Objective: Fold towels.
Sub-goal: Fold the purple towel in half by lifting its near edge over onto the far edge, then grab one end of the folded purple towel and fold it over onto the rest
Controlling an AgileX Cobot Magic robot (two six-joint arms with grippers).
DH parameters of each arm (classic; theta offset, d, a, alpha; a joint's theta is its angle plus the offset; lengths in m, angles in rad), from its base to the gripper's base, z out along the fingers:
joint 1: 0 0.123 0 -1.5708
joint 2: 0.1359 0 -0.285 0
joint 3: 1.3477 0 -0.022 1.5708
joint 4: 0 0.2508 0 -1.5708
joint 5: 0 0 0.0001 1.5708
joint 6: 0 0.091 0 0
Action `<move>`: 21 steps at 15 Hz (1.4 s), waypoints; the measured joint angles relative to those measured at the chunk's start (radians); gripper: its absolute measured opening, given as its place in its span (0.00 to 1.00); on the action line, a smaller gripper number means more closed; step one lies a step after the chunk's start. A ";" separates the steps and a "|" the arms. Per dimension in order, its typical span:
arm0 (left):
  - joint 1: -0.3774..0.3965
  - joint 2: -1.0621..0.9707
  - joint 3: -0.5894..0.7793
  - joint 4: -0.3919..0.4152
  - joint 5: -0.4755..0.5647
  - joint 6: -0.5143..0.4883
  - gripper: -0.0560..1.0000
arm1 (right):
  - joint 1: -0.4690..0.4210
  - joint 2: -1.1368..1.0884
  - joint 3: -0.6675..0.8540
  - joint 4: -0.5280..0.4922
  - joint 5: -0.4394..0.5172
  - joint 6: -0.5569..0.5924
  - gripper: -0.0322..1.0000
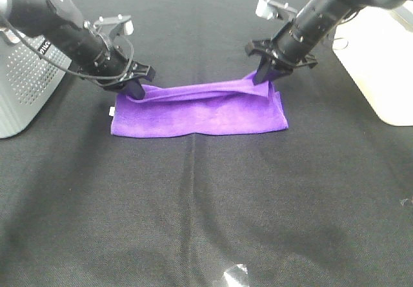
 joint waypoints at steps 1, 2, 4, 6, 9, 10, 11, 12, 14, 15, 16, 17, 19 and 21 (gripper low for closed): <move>0.001 0.017 0.000 -0.014 -0.013 0.015 0.05 | 0.000 0.012 0.000 0.000 -0.006 0.006 0.05; 0.001 0.028 0.000 -0.025 -0.020 0.025 0.06 | 0.000 0.025 0.000 -0.005 -0.019 0.017 0.05; 0.003 0.045 0.000 -0.034 -0.054 0.030 0.11 | 0.000 0.026 -0.001 -0.016 -0.032 0.018 0.06; 0.006 0.051 -0.001 -0.034 -0.072 0.032 0.17 | 0.000 0.031 -0.002 -0.024 -0.039 0.018 0.07; 0.008 0.067 -0.001 -0.048 -0.077 0.032 0.33 | -0.001 0.069 -0.003 -0.044 -0.040 0.021 0.15; 0.008 0.069 -0.001 -0.065 -0.077 0.032 0.41 | -0.001 0.077 -0.003 -0.057 -0.040 0.021 0.20; 0.008 0.069 -0.002 -0.081 -0.077 0.032 0.52 | -0.001 0.078 -0.003 -0.059 -0.040 0.022 0.32; 0.008 0.069 -0.002 -0.086 -0.077 0.032 0.57 | -0.001 0.078 -0.003 -0.055 -0.039 0.025 0.42; 0.008 0.069 -0.016 -0.086 -0.050 0.028 0.66 | -0.001 0.076 -0.010 -0.042 -0.029 0.026 0.60; 0.008 0.069 -0.036 -0.083 -0.010 0.017 0.71 | -0.001 0.071 -0.011 -0.042 -0.028 0.026 0.66; 0.008 0.071 -0.063 -0.075 0.037 0.000 0.76 | -0.001 0.064 -0.011 -0.057 -0.027 0.026 0.69; 0.008 0.070 -0.123 -0.046 0.123 -0.041 0.83 | -0.002 0.043 -0.011 -0.082 -0.022 0.026 0.71; 0.008 0.070 -0.212 0.038 0.265 -0.113 0.86 | -0.004 -0.006 -0.011 -0.134 0.016 0.028 0.72; 0.008 0.069 -0.262 0.107 0.352 -0.150 0.87 | -0.004 -0.040 -0.011 -0.172 0.050 0.045 0.72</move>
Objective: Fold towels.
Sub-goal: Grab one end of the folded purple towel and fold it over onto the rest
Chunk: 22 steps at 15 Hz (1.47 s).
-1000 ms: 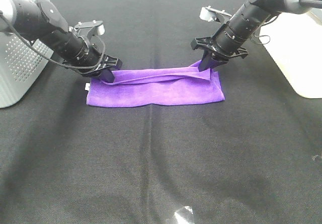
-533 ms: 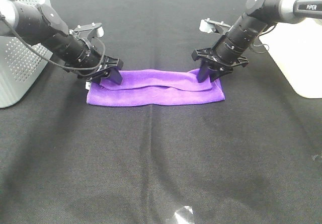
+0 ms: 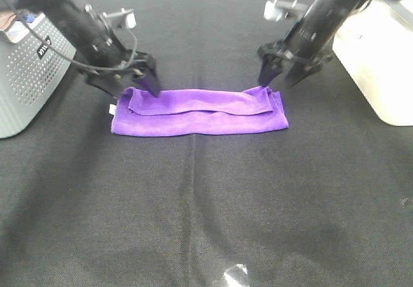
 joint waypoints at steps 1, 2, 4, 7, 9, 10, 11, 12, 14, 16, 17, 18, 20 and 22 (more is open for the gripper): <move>0.000 -0.001 -0.040 0.062 0.078 -0.021 0.87 | 0.000 -0.032 0.000 -0.035 0.035 0.020 0.72; 0.003 -0.006 -0.074 0.130 0.171 -0.037 0.87 | 0.000 -0.071 0.000 -0.076 0.107 0.055 0.72; 0.023 -0.001 -0.077 0.146 0.191 -0.040 0.87 | 0.000 -0.113 0.000 -0.091 0.167 0.079 0.72; 0.115 0.035 -0.077 0.044 0.197 0.011 0.87 | 0.000 -0.140 0.000 -0.097 0.175 0.110 0.72; 0.177 0.072 -0.077 -0.108 0.197 0.087 0.87 | 0.000 -0.153 0.000 -0.099 0.177 0.135 0.72; 0.186 0.087 -0.077 -0.138 0.197 0.105 0.87 | 0.000 -0.154 0.000 -0.099 0.177 0.139 0.72; 0.189 0.105 -0.077 -0.152 0.197 0.123 0.87 | 0.000 -0.154 0.000 -0.099 0.177 0.146 0.72; 0.189 0.105 -0.077 -0.152 0.197 0.123 0.87 | 0.000 -0.154 0.000 -0.099 0.177 0.146 0.72; 0.185 0.135 -0.077 -0.169 0.191 0.143 0.87 | 0.000 -0.154 0.000 -0.099 0.179 0.156 0.72; 0.184 0.140 -0.079 -0.176 0.171 0.141 0.87 | 0.000 -0.154 0.000 -0.099 0.179 0.159 0.72; 0.184 0.140 -0.079 -0.180 0.171 0.133 0.87 | 0.000 -0.154 0.000 -0.099 0.179 0.159 0.72; 0.184 0.141 -0.079 -0.182 0.171 0.127 0.87 | 0.000 -0.154 0.000 -0.099 0.179 0.159 0.72; 0.183 0.154 -0.086 -0.195 0.173 0.103 0.87 | 0.000 -0.154 0.000 -0.099 0.179 0.160 0.72; 0.173 0.163 -0.093 -0.204 0.175 0.098 0.87 | 0.000 -0.154 0.000 -0.099 0.179 0.160 0.72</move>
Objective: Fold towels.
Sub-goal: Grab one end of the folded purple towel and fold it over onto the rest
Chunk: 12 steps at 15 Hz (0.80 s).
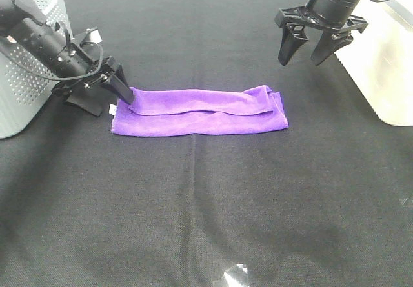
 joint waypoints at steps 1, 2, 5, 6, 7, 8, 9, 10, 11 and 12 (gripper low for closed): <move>-0.012 0.003 -0.004 -0.003 0.000 -0.001 0.87 | 0.000 0.000 0.000 0.000 0.000 0.000 0.72; -0.012 0.003 -0.004 -0.003 0.000 -0.001 0.87 | 0.000 0.000 0.000 0.000 0.000 0.000 0.72; -0.074 0.004 -0.004 -0.004 -0.038 -0.035 0.85 | 0.000 0.000 0.000 0.000 0.000 0.000 0.72; -0.096 0.004 -0.004 -0.005 -0.055 -0.045 0.85 | 0.000 0.000 0.000 0.000 0.000 0.000 0.72; -0.118 0.004 -0.004 -0.006 -0.071 -0.056 0.84 | 0.000 0.000 0.000 0.000 0.000 0.000 0.72; -0.134 0.005 -0.004 -0.005 -0.083 -0.065 0.83 | 0.000 0.000 0.000 0.000 0.000 0.000 0.72; -0.150 0.007 -0.004 -0.005 -0.101 -0.076 0.77 | 0.000 0.000 0.000 0.000 0.000 0.000 0.72; -0.153 0.011 -0.004 -0.005 -0.106 -0.086 0.72 | 0.000 0.000 0.000 0.000 0.000 0.000 0.72; -0.154 0.013 -0.004 -0.001 -0.114 -0.093 0.64 | 0.000 0.000 0.000 0.000 0.000 0.000 0.72; -0.154 0.017 -0.004 0.008 -0.121 -0.094 0.51 | 0.000 0.000 0.000 0.000 0.000 0.000 0.72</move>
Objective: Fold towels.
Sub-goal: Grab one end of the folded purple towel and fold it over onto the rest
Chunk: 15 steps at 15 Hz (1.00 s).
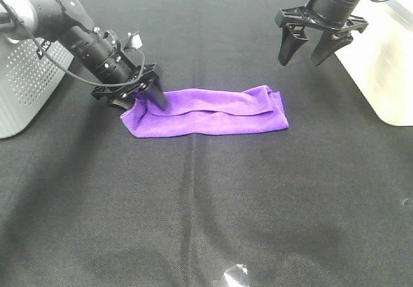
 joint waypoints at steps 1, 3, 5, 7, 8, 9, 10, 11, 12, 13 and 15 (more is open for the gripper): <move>0.000 0.007 0.000 0.005 -0.002 0.000 0.34 | 0.000 0.000 0.000 0.000 0.000 0.000 0.72; -0.002 0.011 0.001 0.013 -0.009 0.020 0.10 | 0.000 0.000 0.000 0.000 0.000 0.000 0.72; -0.003 0.010 -0.007 0.037 0.000 0.030 0.08 | 0.000 0.000 0.000 0.000 0.000 0.000 0.72; -0.001 0.010 -0.022 0.075 0.024 0.029 0.08 | 0.000 0.000 0.000 0.000 0.000 0.000 0.72; 0.008 0.010 -0.044 0.115 0.072 0.025 0.08 | 0.000 0.000 0.000 0.000 0.000 0.000 0.72; 0.032 0.008 -0.059 0.149 0.117 0.022 0.08 | 0.000 -0.002 0.000 0.000 0.000 0.000 0.72; 0.063 0.005 -0.061 0.167 0.132 0.021 0.08 | 0.000 -0.005 0.000 0.000 0.000 0.001 0.72; 0.099 -0.003 -0.061 0.179 0.134 0.020 0.08 | 0.000 -0.015 0.000 0.000 0.000 0.003 0.72; 0.139 -0.021 -0.061 0.189 0.135 0.019 0.08 | 0.000 -0.018 0.000 0.000 0.000 0.003 0.72; 0.149 -0.033 -0.061 0.189 0.135 0.019 0.08 | 0.000 -0.018 0.000 0.000 0.000 0.003 0.72; 0.133 -0.048 -0.067 0.149 0.136 0.023 0.08 | 0.000 -0.018 0.000 0.000 0.001 0.003 0.72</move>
